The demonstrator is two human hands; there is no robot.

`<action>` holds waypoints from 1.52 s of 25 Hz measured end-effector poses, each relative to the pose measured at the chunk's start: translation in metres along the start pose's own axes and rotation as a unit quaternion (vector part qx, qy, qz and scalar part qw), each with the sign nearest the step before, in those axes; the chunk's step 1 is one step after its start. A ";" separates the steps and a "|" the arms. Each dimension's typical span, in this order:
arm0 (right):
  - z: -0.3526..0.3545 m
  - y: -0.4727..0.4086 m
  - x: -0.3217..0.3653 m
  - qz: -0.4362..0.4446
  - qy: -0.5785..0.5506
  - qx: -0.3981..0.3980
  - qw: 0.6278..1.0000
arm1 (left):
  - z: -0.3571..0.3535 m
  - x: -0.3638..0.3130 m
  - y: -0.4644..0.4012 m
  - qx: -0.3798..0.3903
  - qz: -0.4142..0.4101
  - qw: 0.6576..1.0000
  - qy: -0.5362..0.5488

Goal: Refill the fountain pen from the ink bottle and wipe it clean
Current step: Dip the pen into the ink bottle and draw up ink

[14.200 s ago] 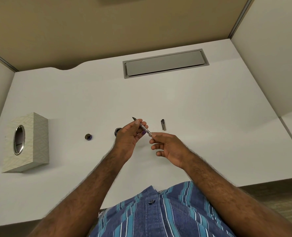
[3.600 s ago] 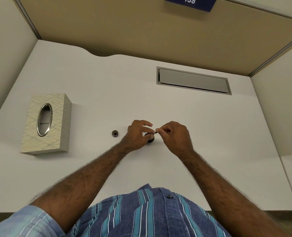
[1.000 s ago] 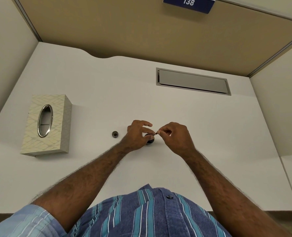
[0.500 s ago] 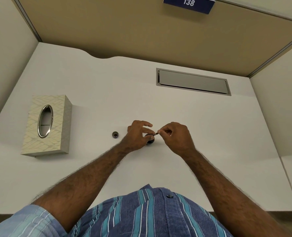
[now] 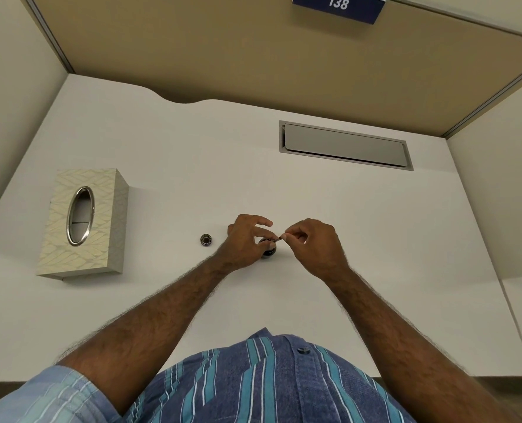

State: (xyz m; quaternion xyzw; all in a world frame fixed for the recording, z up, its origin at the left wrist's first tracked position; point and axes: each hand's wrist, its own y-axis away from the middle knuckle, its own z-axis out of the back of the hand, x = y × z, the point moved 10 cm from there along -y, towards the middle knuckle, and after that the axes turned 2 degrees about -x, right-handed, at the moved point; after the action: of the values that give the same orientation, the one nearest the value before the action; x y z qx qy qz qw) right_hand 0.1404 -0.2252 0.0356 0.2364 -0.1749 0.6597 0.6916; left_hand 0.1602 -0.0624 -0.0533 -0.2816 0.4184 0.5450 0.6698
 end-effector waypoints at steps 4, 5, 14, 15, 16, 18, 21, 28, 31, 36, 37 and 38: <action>-0.002 -0.001 -0.002 -0.012 0.020 -0.004 1.000 | 0.002 -0.001 0.000 -0.007 -0.002 1.000 -0.012; -0.001 -0.001 -0.002 -0.016 0.010 -0.005 1.000 | 0.002 -0.002 0.000 -0.008 -0.006 1.000 -0.018; 0.003 0.002 0.003 0.012 -0.003 -0.011 1.000 | -0.001 0.000 0.000 0.000 -0.004 1.000 -0.013; 0.001 0.000 0.002 0.006 0.008 -0.010 1.000 | 0.000 0.000 0.000 -0.001 -0.003 1.000 -0.012; 0.001 -0.001 0.001 -0.001 0.020 -0.009 1.000 | 0.000 0.000 0.000 -0.003 -0.004 1.000 -0.013; 0.000 -0.002 -0.001 -0.013 0.026 -0.011 1.000 | 0.000 0.000 0.000 -0.005 -0.009 1.000 -0.020; 0.002 0.002 -0.001 -0.012 -0.021 -0.011 1.000 | 0.002 -0.001 0.000 -0.008 -0.010 1.000 -0.024; 0.000 0.002 -0.001 -0.001 0.005 -0.010 1.000 | 0.001 0.001 -0.001 -0.005 -0.003 1.000 -0.013; -0.001 0.001 -0.003 -0.017 0.005 -0.012 1.000 | 0.002 0.000 0.000 -0.011 -0.007 1.000 -0.011; 0.002 0.004 0.002 0.012 -0.026 -0.009 1.000 | 0.001 0.001 -0.001 -0.003 -0.006 1.000 -0.020; 0.002 0.003 0.002 0.014 -0.013 -0.008 1.000 | 0.000 0.001 -0.001 -0.003 -0.008 1.000 -0.022; 0.001 0.002 0.002 0.011 0.001 -0.006 1.000 | 0.000 0.000 -0.001 -0.004 -0.010 1.000 -0.024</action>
State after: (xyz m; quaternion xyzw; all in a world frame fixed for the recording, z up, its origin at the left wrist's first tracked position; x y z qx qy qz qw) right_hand 0.1387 -0.2245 0.0376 0.2299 -0.1812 0.6661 0.6860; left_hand 0.1611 -0.0622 -0.0535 -0.2749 0.3972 0.5468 0.6838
